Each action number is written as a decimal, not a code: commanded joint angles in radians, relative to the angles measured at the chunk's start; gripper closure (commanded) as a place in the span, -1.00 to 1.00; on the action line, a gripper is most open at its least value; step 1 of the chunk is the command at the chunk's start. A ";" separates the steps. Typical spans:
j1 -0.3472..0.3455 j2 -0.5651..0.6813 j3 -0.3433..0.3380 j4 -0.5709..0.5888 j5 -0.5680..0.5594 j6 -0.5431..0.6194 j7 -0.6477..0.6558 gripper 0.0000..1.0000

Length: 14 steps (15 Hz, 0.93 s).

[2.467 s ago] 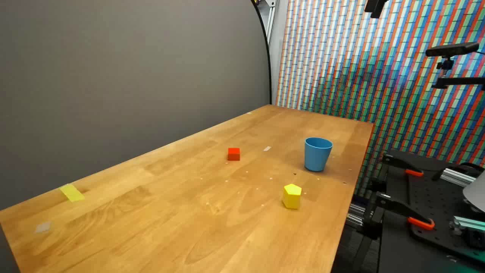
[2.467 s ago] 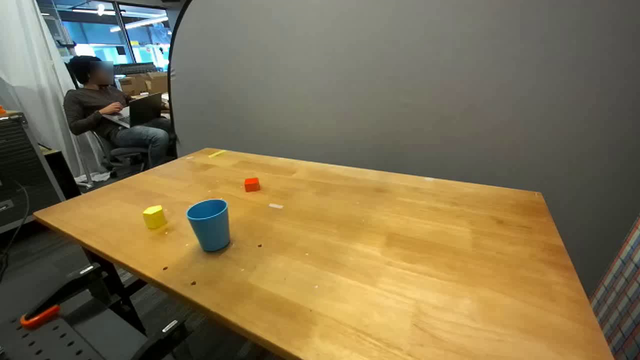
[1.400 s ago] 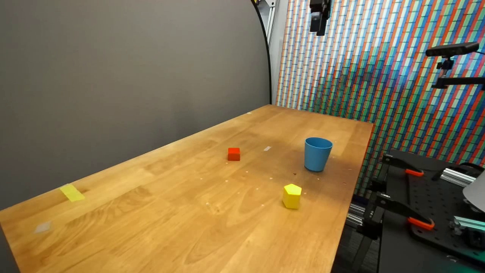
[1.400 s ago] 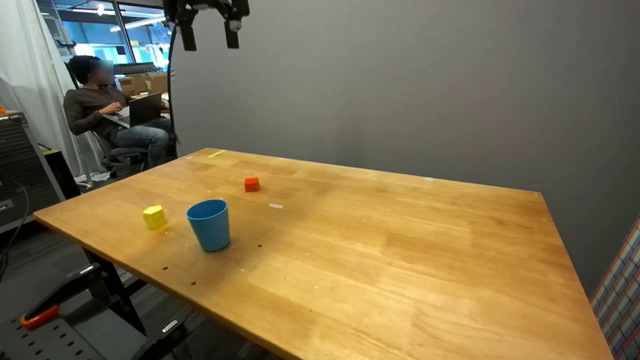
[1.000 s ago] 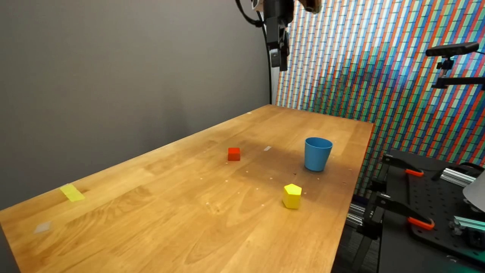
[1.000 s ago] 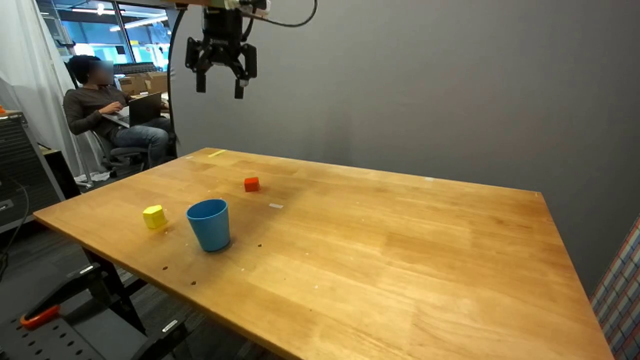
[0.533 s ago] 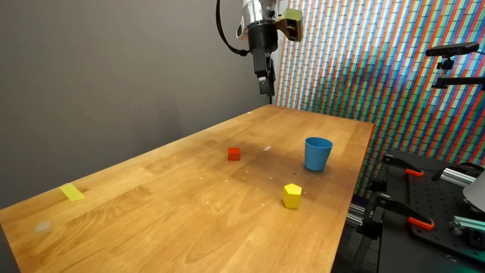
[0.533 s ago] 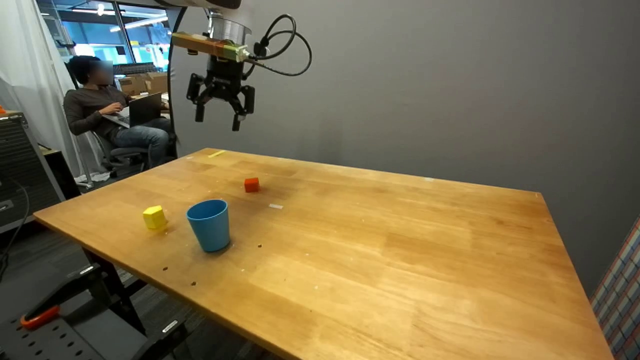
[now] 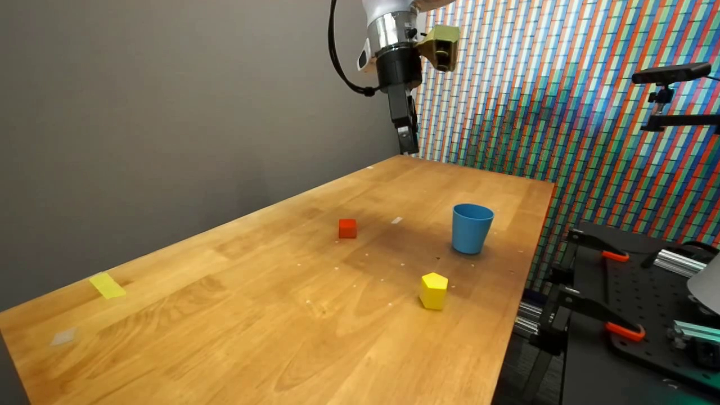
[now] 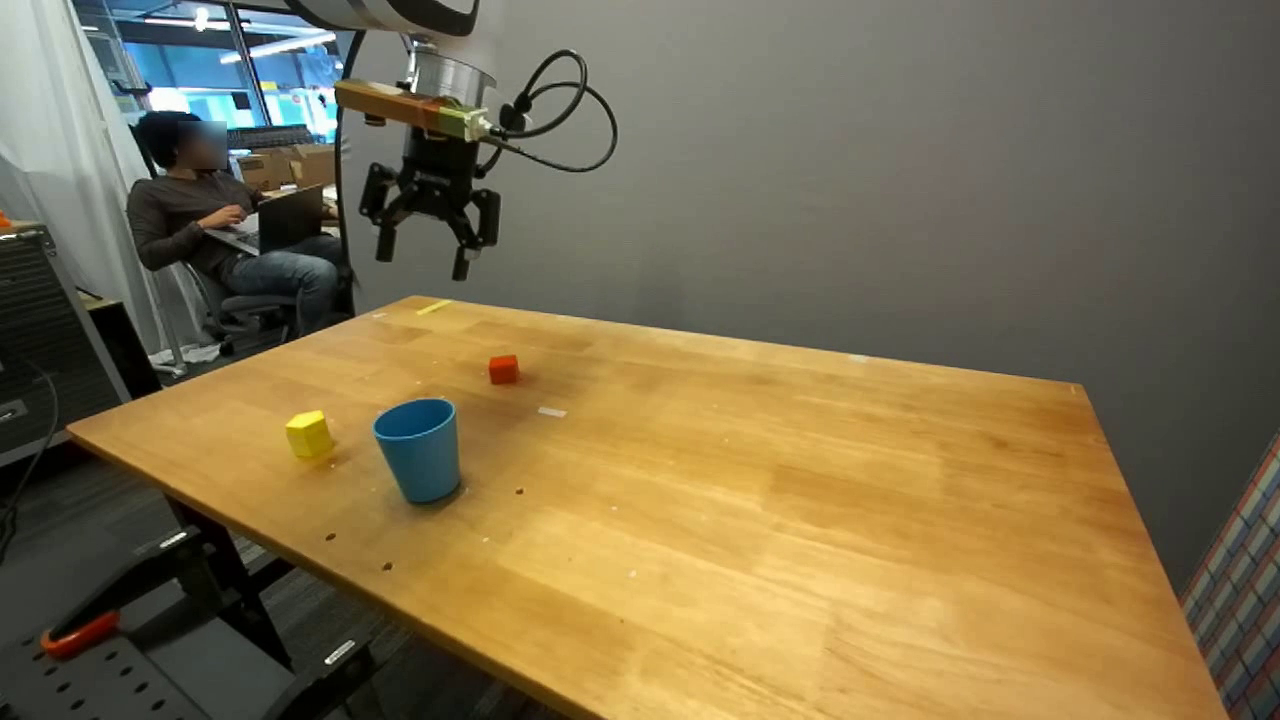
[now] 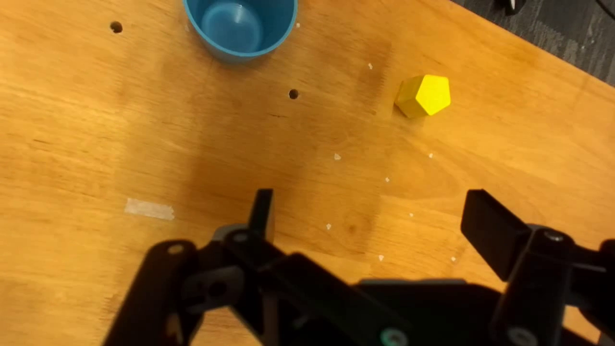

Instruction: Put the yellow block in the blue cup

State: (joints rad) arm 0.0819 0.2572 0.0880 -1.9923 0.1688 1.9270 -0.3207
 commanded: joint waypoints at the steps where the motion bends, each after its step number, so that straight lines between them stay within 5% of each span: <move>1: 0.008 -0.017 0.031 -0.049 0.000 0.070 -0.004 -1.00; 10: 0.058 -0.158 0.165 -0.452 0.163 0.484 -0.049 -1.00; 14: 0.099 -0.160 0.195 -0.595 0.134 0.788 -0.024 -1.00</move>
State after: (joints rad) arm 0.1579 0.1423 0.2692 -2.4732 0.2991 2.5224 -0.3354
